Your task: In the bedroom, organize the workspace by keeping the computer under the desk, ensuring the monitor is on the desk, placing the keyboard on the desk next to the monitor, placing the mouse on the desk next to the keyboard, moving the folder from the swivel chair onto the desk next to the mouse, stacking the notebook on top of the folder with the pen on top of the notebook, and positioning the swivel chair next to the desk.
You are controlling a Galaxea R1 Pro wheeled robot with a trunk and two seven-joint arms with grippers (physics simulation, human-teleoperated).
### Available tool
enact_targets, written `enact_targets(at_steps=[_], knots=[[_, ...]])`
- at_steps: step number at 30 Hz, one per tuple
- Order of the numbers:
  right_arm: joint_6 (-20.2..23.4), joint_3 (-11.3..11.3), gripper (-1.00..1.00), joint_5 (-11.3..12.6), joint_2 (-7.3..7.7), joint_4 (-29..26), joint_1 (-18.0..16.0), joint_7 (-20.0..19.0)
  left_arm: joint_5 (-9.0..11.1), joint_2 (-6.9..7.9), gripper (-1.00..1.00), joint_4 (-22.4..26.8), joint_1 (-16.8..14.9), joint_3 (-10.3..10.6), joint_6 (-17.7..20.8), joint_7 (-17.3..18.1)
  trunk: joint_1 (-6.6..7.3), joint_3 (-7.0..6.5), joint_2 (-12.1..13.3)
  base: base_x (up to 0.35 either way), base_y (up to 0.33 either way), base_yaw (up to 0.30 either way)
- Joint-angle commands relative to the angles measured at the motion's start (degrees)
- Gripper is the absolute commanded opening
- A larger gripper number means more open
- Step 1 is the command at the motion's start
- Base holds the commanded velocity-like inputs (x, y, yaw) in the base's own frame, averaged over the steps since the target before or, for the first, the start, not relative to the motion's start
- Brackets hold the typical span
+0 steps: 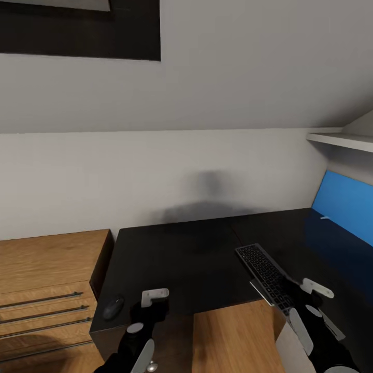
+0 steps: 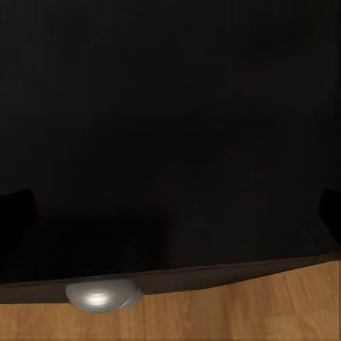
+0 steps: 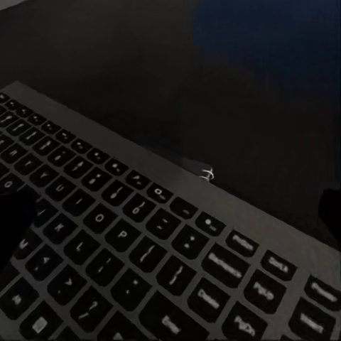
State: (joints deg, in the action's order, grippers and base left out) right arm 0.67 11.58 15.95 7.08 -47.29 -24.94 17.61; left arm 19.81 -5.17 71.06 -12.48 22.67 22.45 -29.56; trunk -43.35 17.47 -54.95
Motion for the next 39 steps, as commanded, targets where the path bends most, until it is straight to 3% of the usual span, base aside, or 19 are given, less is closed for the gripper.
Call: enact_targets(at_steps=[1,6,8,9,10,15,18,28,29,38,39], knots=[[0.1,0.0,1.00,0.5,0.42,0.7,-0.4,0.2,0.5,0.03,1.00,0.5,-0.1,0.1,0.1,-0.5,-0.01,0.08,-0.1,0.003,0.000,0.000],[0.0,0.9,1.00,1.3,2.62,5.5,-2.6,0.1,0.5,0.06,1.00,2.8,0.1,0.2,0.1,-0.5,-0.01,0.08,-0.1,0.001,0.000,0.000],[0.0,1.5,1.00,2.9,3.52,7.4,-3.5,0.0,0.5,0.06,1.00,3.8,0.1,0.2,0.1,-0.5,-0.01,0.08,-0.1,0.000,0.000,0.000],[0.0,1.7,1.00,4.4,4.19,8.3,-4.1,0.0,0.5,0.07,1.00,4.3,0.2,0.2,0.1,-0.5,-0.01,0.08,-0.1,0.000,0.000,0.000],[0.0,2.0,1.00,7.7,5.74,9.4,-4.6,-0.1,0.5,0.07,1.00,4.7,0.4,0.3,0.1,-0.5,-0.01,0.08,-0.1,0.000,0.000,0.000],[0.0,2.2,1.00,11.8,7.22,9.9,-4.9,-0.8,0.5,0.07,1.00,4.9,0.4,0.7,0.1,-0.5,-0.01,0.08,-0.1,0.000,0.000,0.000],[0.1,2.3,1.00,15.5,8.33,10.1,-5.0,-2.1,0.5,0.07,1.00,5.0,0.4,1.2,0.1,-0.5,-0.01,0.08,-0.1,0.000,0.000,0.000],[0.5,2.4,1.00,19.3,8.84,10.1,-5.0,-2.6,0.5,0.07,1.00,5.0,0.4,1.4,0.1,-0.5,-0.01,0.08,-0.1,0.000,0.000,0.000],[0.6,2.4,1.00,21.8,8.88,10.1,-5.0,-2.7,0.5,0.07,1.00,5.0,0.5,1.4,0.1,-0.5,-0.01,0.08,-0.1,0.000,0.000,0.000],[4.1,2.4,1.00,29.6,9.74,10.1,-5.0,-2.7,0.5,0.07,1.00,5.0,0.4,1.4,0.1,-0.5,-0.01,0.08,-0.1,0.000,0.000,0.000],[5.5,2.4,1.00,31.4,10.04,10.1,-5.0,-2.7,0.5,0.07,1.00,5.0,0.4,1.4,0.1,-0.6,-0.01,0.08,-0.1,0.000,0.000,0.000]])
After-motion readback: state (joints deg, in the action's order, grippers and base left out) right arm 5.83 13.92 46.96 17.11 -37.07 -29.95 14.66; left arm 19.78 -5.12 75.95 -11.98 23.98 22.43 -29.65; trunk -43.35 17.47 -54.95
